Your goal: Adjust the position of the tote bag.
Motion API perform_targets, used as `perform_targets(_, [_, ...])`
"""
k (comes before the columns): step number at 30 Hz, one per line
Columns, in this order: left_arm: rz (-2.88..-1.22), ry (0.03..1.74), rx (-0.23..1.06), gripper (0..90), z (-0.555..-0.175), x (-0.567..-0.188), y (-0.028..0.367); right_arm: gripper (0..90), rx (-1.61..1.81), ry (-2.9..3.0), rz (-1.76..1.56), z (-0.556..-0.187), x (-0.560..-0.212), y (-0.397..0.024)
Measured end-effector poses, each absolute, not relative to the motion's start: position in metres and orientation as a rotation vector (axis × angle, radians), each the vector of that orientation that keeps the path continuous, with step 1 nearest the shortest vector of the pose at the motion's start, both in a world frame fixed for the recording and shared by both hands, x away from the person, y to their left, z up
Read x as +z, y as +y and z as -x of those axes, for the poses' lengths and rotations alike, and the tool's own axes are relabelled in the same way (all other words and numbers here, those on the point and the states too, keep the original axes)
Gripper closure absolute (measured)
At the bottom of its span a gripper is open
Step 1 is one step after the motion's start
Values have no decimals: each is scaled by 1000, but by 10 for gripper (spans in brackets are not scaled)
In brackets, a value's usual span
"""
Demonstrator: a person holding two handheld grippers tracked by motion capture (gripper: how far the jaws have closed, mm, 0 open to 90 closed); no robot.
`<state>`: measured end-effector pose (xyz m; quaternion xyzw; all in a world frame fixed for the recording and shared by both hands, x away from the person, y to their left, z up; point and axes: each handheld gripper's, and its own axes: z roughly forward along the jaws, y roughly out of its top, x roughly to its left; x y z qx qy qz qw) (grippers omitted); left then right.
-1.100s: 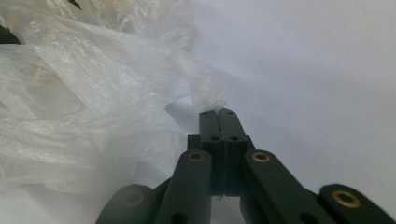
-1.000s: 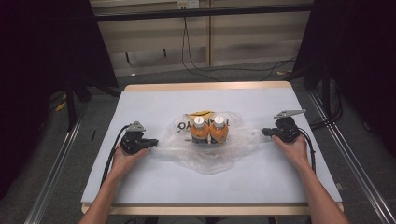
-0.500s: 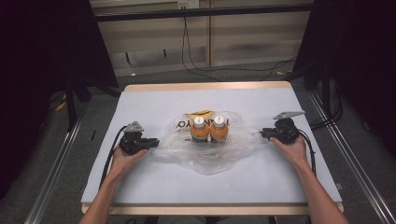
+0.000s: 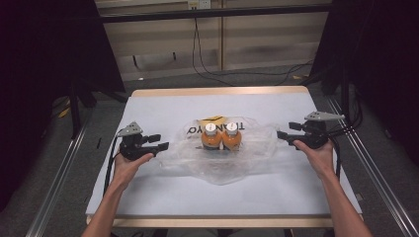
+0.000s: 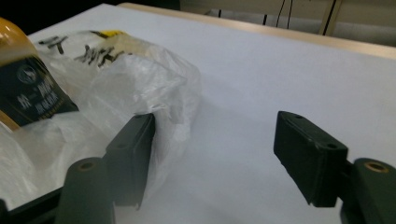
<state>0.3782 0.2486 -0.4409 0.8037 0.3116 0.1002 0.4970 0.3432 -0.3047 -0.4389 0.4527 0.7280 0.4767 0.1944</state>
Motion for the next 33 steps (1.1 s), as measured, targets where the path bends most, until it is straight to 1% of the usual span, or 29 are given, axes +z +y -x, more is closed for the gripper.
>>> perform_targets(2, [-1945,748,251,489,-377,-439,247,282,1367,2014,-1254,-341,-432,-305])
perform_targets(6, [-1963,703,255,621,-373,-432,240,284,1396,1981,-1227,-336,-420,-305])
perform_targets(7, [-1966,675,253,647,-371,-428,237,294,1410,1964,-1216,-332,-411,-305])
perform_targets(10, [-1976,655,246,717,-369,-426,233,312,1416,1961,-1196,-329,-404,-303])
perform_targets(11, [-1993,631,240,738,-367,-425,227,350,1430,1963,-1171,-326,-399,-300])
perform_targets(14, [-2010,590,236,748,-365,-421,218,354,1368,1984,-1133,-323,-389,-293])
perform_targets(16, [-2011,582,228,755,-364,-420,215,366,1381,1971,-1121,-321,-382,-293])
perform_targets(17, [-2020,564,208,755,-364,-419,208,386,1444,1960,-1114,-315,-371,-297])
perform_targets(19, [-2020,562,201,760,-364,-419,206,401,1445,1991,-1098,-313,-369,-296])
perform_targets(22, [-2050,542,195,777,-366,-420,199,486,1440,2050,-1088,-317,-376,-287])
perform_targets(24, [-2071,538,188,782,-368,-422,192,578,1431,2113,-1065,-322,-382,-276])
perform_targets(26, [-2096,519,183,785,-371,-424,186,617,1407,2198,-1030,-328,-389,-262])
perform_targets(27, [-2096,519,183,799,-371,-424,186,617,1407,2198,-1030,-328,-389,-262])
perform_targets(28, [-2112,511,175,802,-372,-426,182,655,1401,2299,-994,-334,-396,-244])
perform_targets(29, [-2116,506,172,813,-375,-428,176,727,1370,2345,-968,-337,-400,-234])
perform_targets(30, [-2116,506,172,823,-375,-428,176,727,1370,2345,-968,-337,-400,-234])
perform_targets(31, [-2150,489,176,833,-377,-426,171,803,1336,2422,-929,-344,-404,-220])
perform_targets(33, [-2165,474,167,853,-380,-423,165,849,1302,2471,-906,-350,-405,-207])
